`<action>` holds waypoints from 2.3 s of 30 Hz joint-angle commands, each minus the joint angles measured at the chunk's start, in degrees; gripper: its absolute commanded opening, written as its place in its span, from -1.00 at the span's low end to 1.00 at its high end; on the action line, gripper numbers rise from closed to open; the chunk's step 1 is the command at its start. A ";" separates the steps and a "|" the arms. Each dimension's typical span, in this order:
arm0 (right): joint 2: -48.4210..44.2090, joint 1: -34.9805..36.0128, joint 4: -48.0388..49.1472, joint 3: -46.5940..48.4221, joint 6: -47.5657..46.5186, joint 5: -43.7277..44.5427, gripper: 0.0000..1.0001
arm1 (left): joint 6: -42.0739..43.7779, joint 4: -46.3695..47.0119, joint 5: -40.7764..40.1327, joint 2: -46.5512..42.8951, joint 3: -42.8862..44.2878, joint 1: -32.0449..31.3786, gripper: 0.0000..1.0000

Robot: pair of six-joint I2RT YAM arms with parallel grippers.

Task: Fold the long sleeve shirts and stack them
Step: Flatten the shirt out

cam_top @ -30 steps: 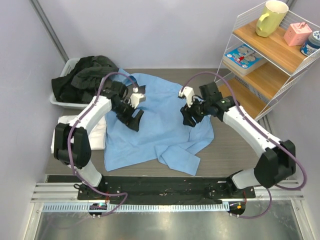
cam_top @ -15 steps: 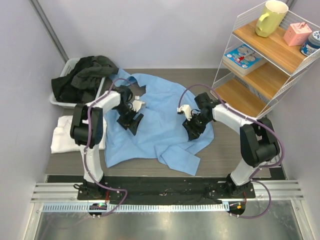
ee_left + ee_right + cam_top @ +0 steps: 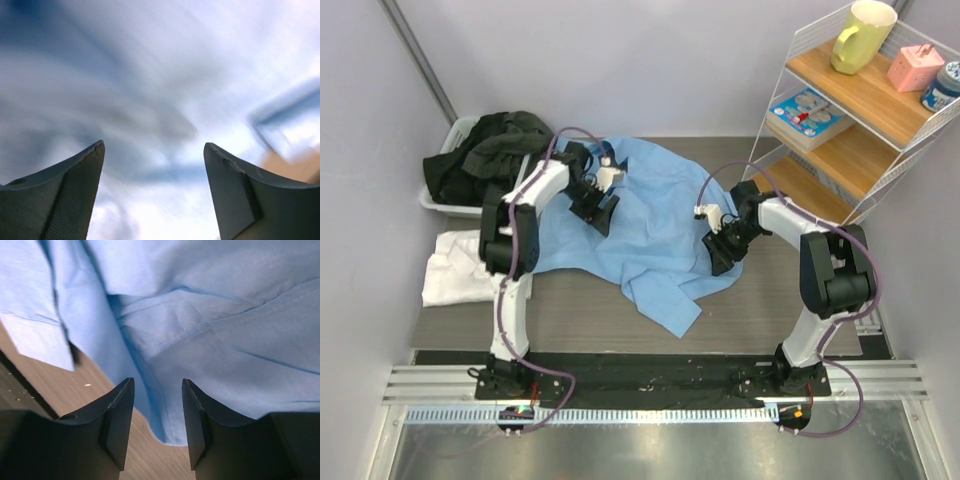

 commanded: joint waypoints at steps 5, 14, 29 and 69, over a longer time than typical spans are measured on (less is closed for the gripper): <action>-4.51 0.36 -0.12 4.79 4.46 -3.54 -0.06 | 6.53 2.86 11.95 -28.76 -19.79 -8.99 0.69; 1.55 0.01 5.87 10.15 8.52 5.79 -0.15 | 4.15 14.46 1.77 -24.39 -25.87 -21.92 0.70; 6.39 -3.24 7.27 16.22 8.96 10.37 -0.22 | 10.04 9.92 2.88 -29.19 -29.65 -29.31 -0.96; -7.31 -8.08 -2.90 -1.81 -6.95 18.39 -0.25 | 8.20 12.71 -12.58 -23.76 -45.11 1.36 0.12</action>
